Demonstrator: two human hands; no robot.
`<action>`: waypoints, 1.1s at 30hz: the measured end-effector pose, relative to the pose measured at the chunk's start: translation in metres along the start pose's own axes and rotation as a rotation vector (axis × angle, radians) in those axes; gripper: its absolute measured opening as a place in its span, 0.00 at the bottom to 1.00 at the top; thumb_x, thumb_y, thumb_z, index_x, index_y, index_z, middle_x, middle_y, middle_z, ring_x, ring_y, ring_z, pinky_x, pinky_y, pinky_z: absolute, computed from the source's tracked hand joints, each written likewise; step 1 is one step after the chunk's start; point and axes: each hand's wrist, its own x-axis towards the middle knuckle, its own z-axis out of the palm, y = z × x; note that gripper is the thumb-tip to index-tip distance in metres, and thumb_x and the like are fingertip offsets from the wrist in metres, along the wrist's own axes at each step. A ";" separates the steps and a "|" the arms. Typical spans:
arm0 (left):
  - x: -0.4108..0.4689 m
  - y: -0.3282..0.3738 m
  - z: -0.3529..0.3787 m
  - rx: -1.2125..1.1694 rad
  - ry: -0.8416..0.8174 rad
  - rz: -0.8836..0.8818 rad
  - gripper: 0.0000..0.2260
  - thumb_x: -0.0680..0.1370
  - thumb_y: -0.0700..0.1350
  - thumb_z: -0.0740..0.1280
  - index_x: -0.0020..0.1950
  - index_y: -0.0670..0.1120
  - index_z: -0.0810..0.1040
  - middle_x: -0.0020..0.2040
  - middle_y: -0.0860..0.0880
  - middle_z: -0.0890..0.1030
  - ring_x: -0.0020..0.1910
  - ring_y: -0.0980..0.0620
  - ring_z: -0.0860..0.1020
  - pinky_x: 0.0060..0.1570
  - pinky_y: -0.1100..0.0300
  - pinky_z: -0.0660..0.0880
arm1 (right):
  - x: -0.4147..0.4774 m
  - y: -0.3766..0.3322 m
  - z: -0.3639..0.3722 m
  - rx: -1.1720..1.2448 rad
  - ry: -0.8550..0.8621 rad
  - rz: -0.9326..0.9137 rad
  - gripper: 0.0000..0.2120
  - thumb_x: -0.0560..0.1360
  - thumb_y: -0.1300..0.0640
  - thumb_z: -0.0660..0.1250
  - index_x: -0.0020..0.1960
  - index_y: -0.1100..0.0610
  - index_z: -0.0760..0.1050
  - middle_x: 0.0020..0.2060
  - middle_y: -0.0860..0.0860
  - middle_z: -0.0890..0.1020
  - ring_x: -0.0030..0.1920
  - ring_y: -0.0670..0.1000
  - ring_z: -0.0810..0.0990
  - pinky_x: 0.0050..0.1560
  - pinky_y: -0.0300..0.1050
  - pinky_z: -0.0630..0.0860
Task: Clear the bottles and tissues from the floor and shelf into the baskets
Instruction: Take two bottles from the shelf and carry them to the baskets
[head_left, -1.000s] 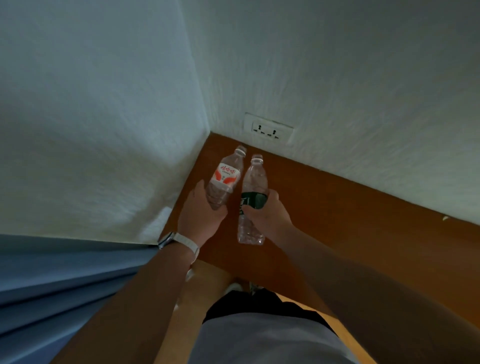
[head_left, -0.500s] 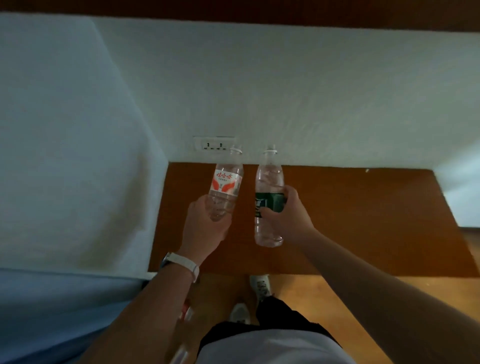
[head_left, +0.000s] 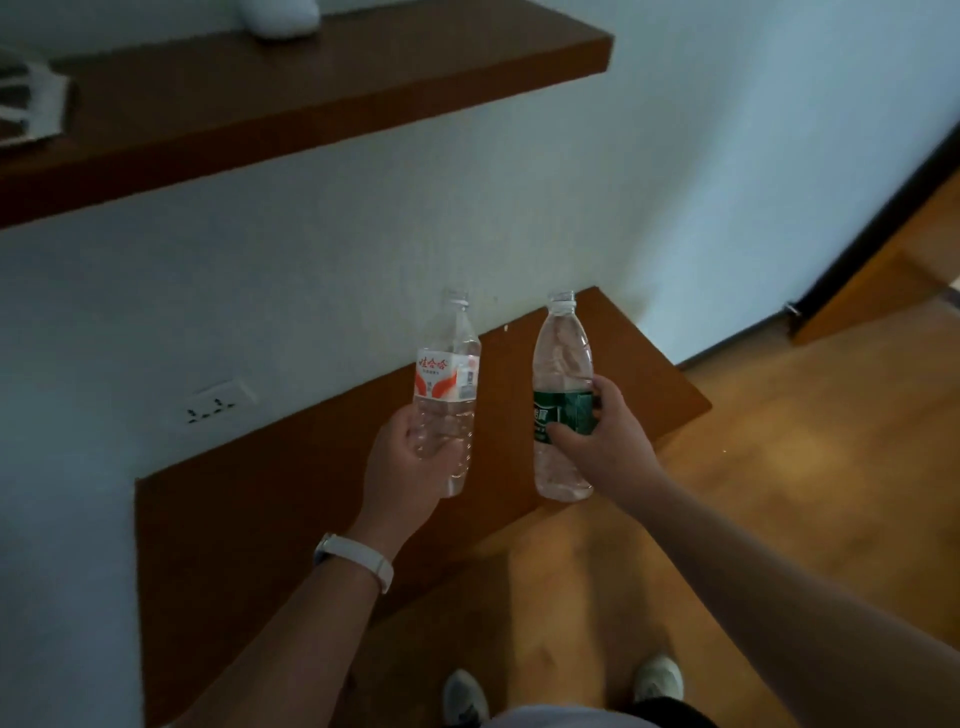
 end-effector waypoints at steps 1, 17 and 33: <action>0.001 0.010 0.016 0.000 -0.014 0.014 0.21 0.75 0.47 0.72 0.66 0.55 0.71 0.59 0.54 0.78 0.55 0.54 0.79 0.50 0.51 0.81 | -0.001 0.006 -0.017 0.009 0.035 0.003 0.32 0.69 0.49 0.75 0.67 0.41 0.62 0.51 0.37 0.76 0.48 0.39 0.79 0.34 0.31 0.76; -0.034 0.164 0.373 -0.036 -0.442 0.179 0.18 0.73 0.48 0.75 0.60 0.56 0.73 0.54 0.54 0.81 0.49 0.56 0.83 0.40 0.61 0.81 | -0.045 0.140 -0.373 0.138 0.453 0.127 0.33 0.68 0.49 0.74 0.68 0.43 0.63 0.50 0.40 0.78 0.44 0.36 0.80 0.34 0.34 0.78; -0.031 0.264 0.610 0.036 -0.812 0.498 0.20 0.73 0.47 0.74 0.48 0.73 0.74 0.47 0.69 0.80 0.45 0.68 0.80 0.35 0.74 0.75 | -0.079 0.225 -0.570 0.193 0.825 0.317 0.36 0.70 0.49 0.74 0.72 0.44 0.60 0.52 0.41 0.78 0.46 0.44 0.81 0.39 0.41 0.79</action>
